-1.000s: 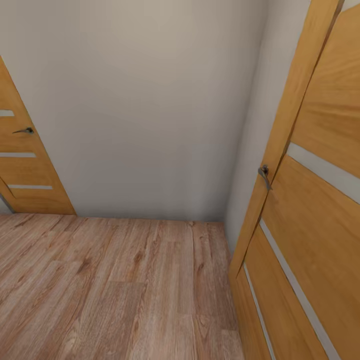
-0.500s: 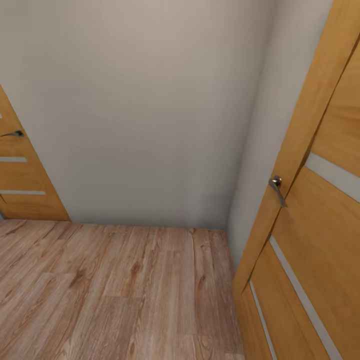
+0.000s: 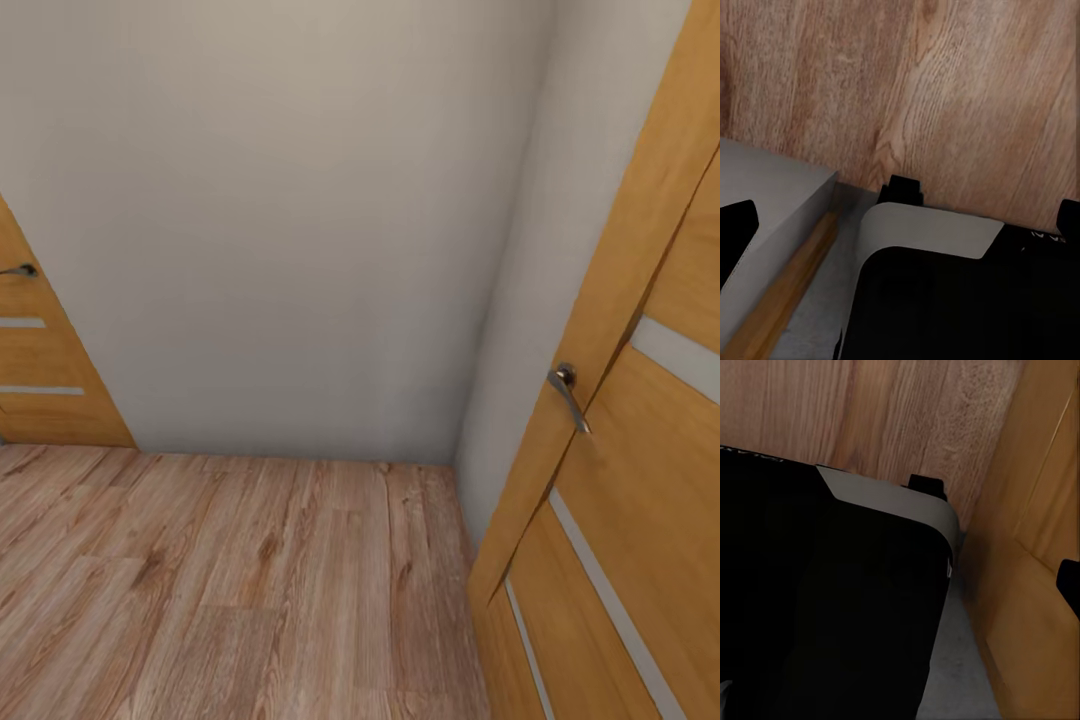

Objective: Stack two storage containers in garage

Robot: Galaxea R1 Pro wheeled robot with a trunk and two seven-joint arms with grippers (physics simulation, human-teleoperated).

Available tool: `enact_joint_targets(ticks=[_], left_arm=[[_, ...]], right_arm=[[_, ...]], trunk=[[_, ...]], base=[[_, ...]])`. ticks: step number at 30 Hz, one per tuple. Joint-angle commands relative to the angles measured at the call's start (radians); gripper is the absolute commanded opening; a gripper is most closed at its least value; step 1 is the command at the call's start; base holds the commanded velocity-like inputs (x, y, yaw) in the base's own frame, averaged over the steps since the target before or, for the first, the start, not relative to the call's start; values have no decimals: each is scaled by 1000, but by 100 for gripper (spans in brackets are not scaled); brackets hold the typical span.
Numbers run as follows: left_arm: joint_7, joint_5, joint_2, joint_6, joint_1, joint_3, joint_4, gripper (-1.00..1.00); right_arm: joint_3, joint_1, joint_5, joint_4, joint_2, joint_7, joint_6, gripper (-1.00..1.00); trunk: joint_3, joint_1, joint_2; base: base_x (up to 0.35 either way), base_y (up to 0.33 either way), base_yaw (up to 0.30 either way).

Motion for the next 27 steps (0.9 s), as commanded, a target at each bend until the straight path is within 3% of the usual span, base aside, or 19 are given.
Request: enact_joint_targets(ticks=[1, 5, 14, 23, 27], left_arm=[[3, 5, -1, 4, 0, 4, 0, 100], [2, 5, -1, 5, 0, 4, 0, 100], [2, 6, -1, 5, 0, 4, 0, 100], [2, 6, -1, 5, 0, 4, 0, 100], [2, 6, -1, 5, 0, 4, 0, 100]], right_arm=[[8, -1, -10, 3, 1, 4, -5, 100], [8, -1, -10, 3, 1, 4, -5, 100], [8, -1, -10, 3, 2, 4, -5, 100], [6, -1, -12, 3, 2, 3, -5, 100], [7, -1, -11, 3, 1, 4, -5, 100]], trunk=[[-1, 0, -1], [-1, 0, -1], [-1, 0, -1], [-1, 0, -1], [-1, 0, -1]], base=[[34, 0, 0], [66, 0, 0], [298, 0, 0], [23, 0, 220], [1, 0, 42]])
